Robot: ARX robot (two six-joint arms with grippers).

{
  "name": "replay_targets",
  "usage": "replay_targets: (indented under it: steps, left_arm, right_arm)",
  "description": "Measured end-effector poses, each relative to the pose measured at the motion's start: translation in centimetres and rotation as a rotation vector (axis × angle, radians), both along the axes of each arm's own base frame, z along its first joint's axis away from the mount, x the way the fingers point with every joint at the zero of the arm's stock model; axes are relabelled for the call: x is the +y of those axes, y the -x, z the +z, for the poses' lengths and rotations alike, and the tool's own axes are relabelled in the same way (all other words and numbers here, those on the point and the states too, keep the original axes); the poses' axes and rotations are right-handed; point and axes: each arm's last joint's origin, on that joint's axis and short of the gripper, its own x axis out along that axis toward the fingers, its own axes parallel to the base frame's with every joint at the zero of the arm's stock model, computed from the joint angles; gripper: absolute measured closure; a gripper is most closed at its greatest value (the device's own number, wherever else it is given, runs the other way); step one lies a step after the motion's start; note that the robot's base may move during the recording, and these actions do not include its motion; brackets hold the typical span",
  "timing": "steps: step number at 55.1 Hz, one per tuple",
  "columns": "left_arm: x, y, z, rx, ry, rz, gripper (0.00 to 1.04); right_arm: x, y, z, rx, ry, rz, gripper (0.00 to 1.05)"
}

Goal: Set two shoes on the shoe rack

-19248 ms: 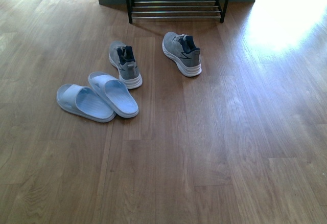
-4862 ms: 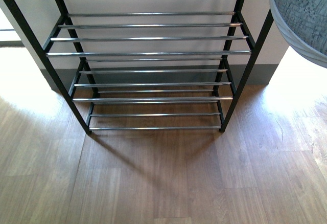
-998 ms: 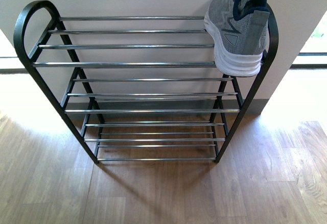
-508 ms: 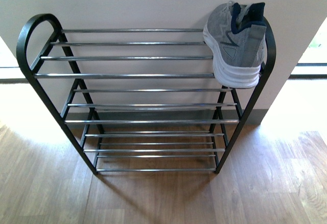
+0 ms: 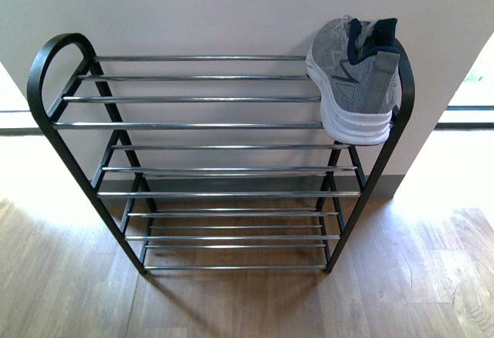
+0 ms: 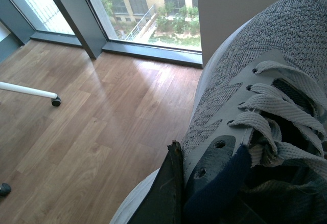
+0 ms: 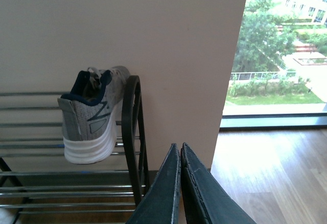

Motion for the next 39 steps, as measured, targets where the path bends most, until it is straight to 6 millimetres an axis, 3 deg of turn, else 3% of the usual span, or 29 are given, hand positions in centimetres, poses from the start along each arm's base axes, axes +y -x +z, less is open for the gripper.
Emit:
replay_targets:
  steps: [39]
  left_arm:
    - [0.0, 0.0, 0.0, 0.000, 0.000, 0.000, 1.03]
  right_arm:
    - [0.0, 2.8, 0.7, -0.022, 0.000, 0.000, 1.03]
